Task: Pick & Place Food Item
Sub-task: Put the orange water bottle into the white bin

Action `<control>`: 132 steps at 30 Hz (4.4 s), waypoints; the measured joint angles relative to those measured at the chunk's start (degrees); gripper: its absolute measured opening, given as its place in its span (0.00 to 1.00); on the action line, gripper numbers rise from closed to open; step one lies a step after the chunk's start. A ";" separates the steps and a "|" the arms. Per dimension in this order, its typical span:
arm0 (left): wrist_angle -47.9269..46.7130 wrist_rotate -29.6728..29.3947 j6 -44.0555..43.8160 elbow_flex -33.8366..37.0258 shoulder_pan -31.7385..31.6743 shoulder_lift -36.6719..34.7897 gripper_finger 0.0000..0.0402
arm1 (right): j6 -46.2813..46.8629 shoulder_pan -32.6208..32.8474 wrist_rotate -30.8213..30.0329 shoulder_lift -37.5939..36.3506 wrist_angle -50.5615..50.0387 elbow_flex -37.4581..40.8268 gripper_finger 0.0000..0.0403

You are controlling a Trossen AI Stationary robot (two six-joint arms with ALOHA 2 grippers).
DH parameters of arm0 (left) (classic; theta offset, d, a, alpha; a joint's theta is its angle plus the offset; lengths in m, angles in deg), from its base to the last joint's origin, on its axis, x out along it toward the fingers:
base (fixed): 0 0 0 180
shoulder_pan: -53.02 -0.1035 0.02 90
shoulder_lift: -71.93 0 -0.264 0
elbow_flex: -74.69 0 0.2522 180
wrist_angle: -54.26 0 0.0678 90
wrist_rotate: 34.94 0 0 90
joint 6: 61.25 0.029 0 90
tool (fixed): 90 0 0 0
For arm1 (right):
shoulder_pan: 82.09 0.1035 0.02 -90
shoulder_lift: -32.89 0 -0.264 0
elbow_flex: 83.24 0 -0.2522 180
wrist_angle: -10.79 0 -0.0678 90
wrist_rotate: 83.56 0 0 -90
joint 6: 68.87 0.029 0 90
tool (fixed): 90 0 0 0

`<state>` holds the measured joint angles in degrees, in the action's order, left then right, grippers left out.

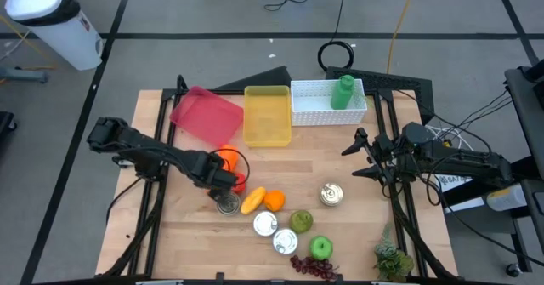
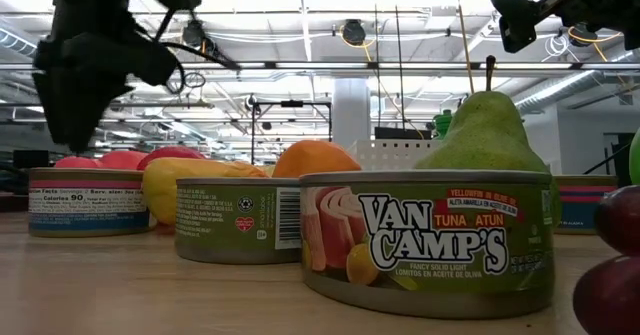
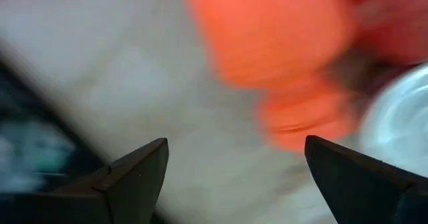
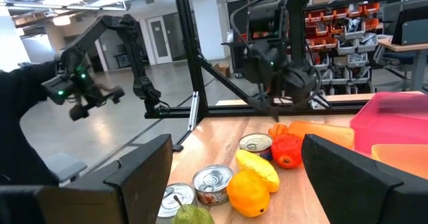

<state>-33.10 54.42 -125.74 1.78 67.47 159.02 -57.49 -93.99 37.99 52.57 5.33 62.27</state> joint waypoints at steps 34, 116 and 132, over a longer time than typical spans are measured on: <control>9.90 -0.39 -9.51 0.94 2.13 10.93 0.83 | 1.27 0.00 0.00 0.01 0.04 0.00 0.78; 30.37 -19.00 46.80 -32.26 1.75 19.12 0.62 | -9.74 17.64 -25.75 47.39 49.11 -1.84 0.55; 34.76 -39.73 51.44 -33.27 8.13 5.46 0.72 | -1.76 13.06 -26.47 37.20 54.10 3.19 0.47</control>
<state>1.65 14.69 -74.30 -31.49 75.60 164.48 -59.25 -80.93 11.52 89.76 59.43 65.45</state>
